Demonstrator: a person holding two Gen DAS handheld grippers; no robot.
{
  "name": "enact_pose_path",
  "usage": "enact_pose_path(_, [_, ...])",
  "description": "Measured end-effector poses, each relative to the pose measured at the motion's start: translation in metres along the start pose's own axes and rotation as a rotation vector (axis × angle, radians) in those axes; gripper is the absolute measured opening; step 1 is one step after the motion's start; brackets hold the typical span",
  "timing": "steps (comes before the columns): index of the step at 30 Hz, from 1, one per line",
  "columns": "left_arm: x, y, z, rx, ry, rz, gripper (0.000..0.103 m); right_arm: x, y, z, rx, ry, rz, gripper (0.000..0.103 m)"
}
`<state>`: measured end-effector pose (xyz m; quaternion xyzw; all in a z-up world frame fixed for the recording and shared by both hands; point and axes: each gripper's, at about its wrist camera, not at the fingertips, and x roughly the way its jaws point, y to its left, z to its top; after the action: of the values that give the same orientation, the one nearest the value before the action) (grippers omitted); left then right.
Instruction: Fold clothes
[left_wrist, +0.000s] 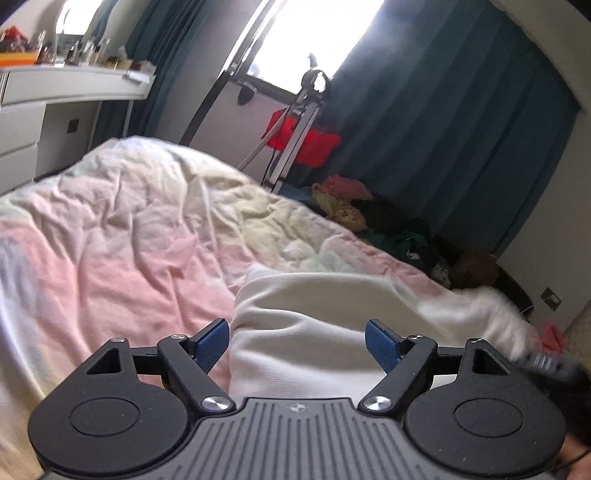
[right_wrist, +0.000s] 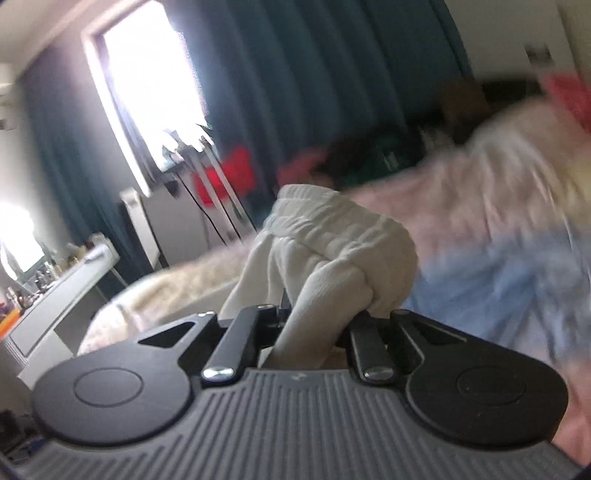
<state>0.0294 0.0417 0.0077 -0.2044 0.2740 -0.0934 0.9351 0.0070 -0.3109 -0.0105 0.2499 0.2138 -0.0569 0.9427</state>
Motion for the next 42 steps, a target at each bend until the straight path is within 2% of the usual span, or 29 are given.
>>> enact_pose_path(2, [0.01, 0.005, -0.002, -0.02, 0.046, 0.011, 0.084, 0.01, -0.025, -0.008, 0.086, 0.113, 0.013, 0.015])
enact_pose_path(4, [0.019, 0.01, -0.005, -0.042, 0.087, 0.027, 0.084, 0.014, -0.051, -0.017, 0.222, 0.206, 0.063, 0.017])
enact_pose_path(7, [0.031, 0.021, -0.011, -0.078, 0.137, 0.039, 0.084, 0.01, -0.069, -0.026, 0.335, 0.25, 0.114, 0.023])
enact_pose_path(10, [0.038, 0.033, -0.014, -0.139, 0.181, 0.032, 0.084, 0.005, -0.066, -0.03, 0.323, 0.265, 0.124, 0.03])
enact_pose_path(12, [0.039, 0.038, -0.015, -0.16, 0.187, 0.031, 0.084, 0.001, -0.062, -0.032, 0.304, 0.275, 0.135, 0.048])
enact_pose_path(13, [0.038, 0.038, -0.015, -0.159, 0.185, 0.032, 0.084, -0.001, -0.057, -0.033, 0.285, 0.277, 0.134, 0.068])
enact_pose_path(14, [0.038, 0.038, -0.015, -0.158, 0.183, 0.033, 0.085, -0.003, -0.05, -0.034, 0.262, 0.277, 0.124, 0.097])
enact_pose_path(15, [0.037, 0.037, -0.015, -0.156, 0.183, 0.031, 0.085, -0.005, -0.043, -0.035, 0.239, 0.277, 0.114, 0.103])
enact_pose_path(19, [0.037, 0.034, -0.017, -0.142, 0.189, 0.028, 0.086, -0.011, -0.035, -0.035, 0.186, 0.258, 0.079, 0.103])
enact_pose_path(23, [0.043, 0.03, -0.02, -0.123, 0.208, 0.028, 0.087, -0.008, -0.048, -0.037, 0.185, 0.222, -0.061, 0.103])
enact_pose_path(25, [0.045, 0.028, -0.022, -0.12, 0.216, 0.031, 0.088, 0.008, -0.062, -0.043, 0.265, 0.261, -0.073, 0.103])
enact_pose_path(28, [0.05, 0.027, -0.024, -0.133, 0.234, 0.023, 0.089, 0.036, -0.087, -0.054, 0.476, 0.312, -0.018, 0.103])
enact_pose_path(29, [0.052, 0.028, -0.025, -0.142, 0.239, 0.019, 0.091, 0.042, -0.089, -0.054, 0.493, 0.318, -0.013, 0.103])
enact_pose_path(34, [0.06, 0.033, -0.029, -0.187, 0.264, -0.005, 0.095, 0.053, -0.07, -0.054, 0.366, 0.293, -0.047, 0.103])
enact_pose_path(37, [0.065, 0.036, -0.031, -0.215, 0.279, -0.019, 0.089, 0.054, -0.055, -0.056, 0.276, 0.289, -0.009, 0.103])
enact_pose_path(39, [0.069, 0.038, -0.033, -0.232, 0.289, -0.029, 0.078, 0.048, -0.052, -0.056, 0.254, 0.287, 0.008, 0.086])
enact_pose_path(41, [0.066, 0.037, -0.033, -0.218, 0.281, -0.027, 0.069, 0.037, -0.053, -0.054, 0.262, 0.271, 0.022, 0.056])
enact_pose_path(42, [0.065, 0.036, -0.033, -0.215, 0.274, -0.029, 0.063, 0.031, -0.053, -0.052, 0.27, 0.258, 0.033, 0.049])
